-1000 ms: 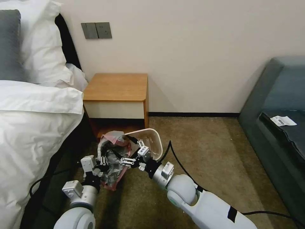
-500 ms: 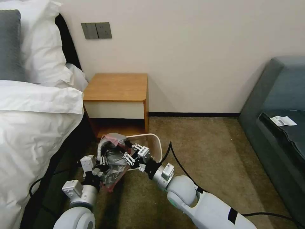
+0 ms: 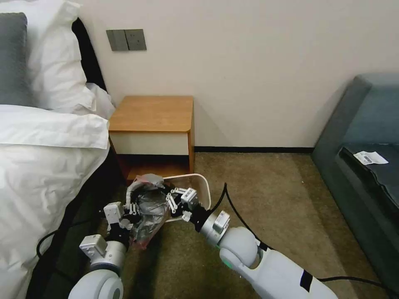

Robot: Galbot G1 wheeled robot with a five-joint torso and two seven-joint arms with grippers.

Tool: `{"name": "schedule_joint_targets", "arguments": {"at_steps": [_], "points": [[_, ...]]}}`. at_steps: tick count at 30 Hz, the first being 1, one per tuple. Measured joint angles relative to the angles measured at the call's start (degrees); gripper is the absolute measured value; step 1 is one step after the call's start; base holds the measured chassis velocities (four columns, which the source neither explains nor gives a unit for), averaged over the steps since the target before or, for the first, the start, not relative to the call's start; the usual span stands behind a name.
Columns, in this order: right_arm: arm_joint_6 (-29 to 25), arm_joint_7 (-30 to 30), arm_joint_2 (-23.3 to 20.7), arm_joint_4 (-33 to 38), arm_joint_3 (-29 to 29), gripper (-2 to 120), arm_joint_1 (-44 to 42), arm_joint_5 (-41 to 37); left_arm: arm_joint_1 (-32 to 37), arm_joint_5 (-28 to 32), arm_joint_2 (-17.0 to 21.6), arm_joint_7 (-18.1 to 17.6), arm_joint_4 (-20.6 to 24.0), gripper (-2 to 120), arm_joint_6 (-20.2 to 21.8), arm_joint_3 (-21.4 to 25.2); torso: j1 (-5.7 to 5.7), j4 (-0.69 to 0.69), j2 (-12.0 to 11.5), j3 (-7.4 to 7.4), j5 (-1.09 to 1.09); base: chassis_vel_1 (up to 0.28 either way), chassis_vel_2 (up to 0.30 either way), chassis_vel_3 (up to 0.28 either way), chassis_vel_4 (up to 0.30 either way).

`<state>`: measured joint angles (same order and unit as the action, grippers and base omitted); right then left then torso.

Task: Pick up the garbage bag from the table and place it over the trash can.

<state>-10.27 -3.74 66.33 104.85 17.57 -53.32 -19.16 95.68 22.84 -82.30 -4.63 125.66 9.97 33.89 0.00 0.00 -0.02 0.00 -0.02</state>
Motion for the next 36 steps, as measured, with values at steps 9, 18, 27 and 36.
{"name": "schedule_joint_targets", "arguments": {"at_steps": [9, 18, 27, 36], "points": [[0.0, 0.14, -0.98, 1.14, -2.93, 0, 0.38, -0.32, 1.04, -1.01, 0.14, 0.05, 0.15, 7, -1.33, 0.09, 0.0, 0.0, 0.0, 0.0, 0.0, 0.0, 0.0, 0.0, 0.0], [-0.06, 0.07, -3.09, 2.12, -5.87, 0, -0.29, -1.1, 2.06, -1.79, 0.51, 0.11, 0.87, 6, -2.81, 0.76, 0.0, 0.0, 0.0, 0.0, 0.0, 0.0, 0.0, 0.0, 0.0], [-0.43, -0.34, -6.84, 3.51, -8.92, 0, -1.69, -1.71, 2.61, -1.83, 0.43, 0.17, 2.4, 6, -3.3, 0.78, 0.0, -0.01, 0.0, 0.0, 0.0, 0.0, 0.0, 0.0, 0.0], [-1.21, -1.11, -8.62, 2.69, -11.07, 0, -2.12, -1.46, 3.61, -1.73, 0.25, 0.2, 5.04, 6, -3.29, 0.47, 0.0, -0.01, 0.0, 0.0, 0.0, 0.0, 0.0, 0.0, 0.0]]}}
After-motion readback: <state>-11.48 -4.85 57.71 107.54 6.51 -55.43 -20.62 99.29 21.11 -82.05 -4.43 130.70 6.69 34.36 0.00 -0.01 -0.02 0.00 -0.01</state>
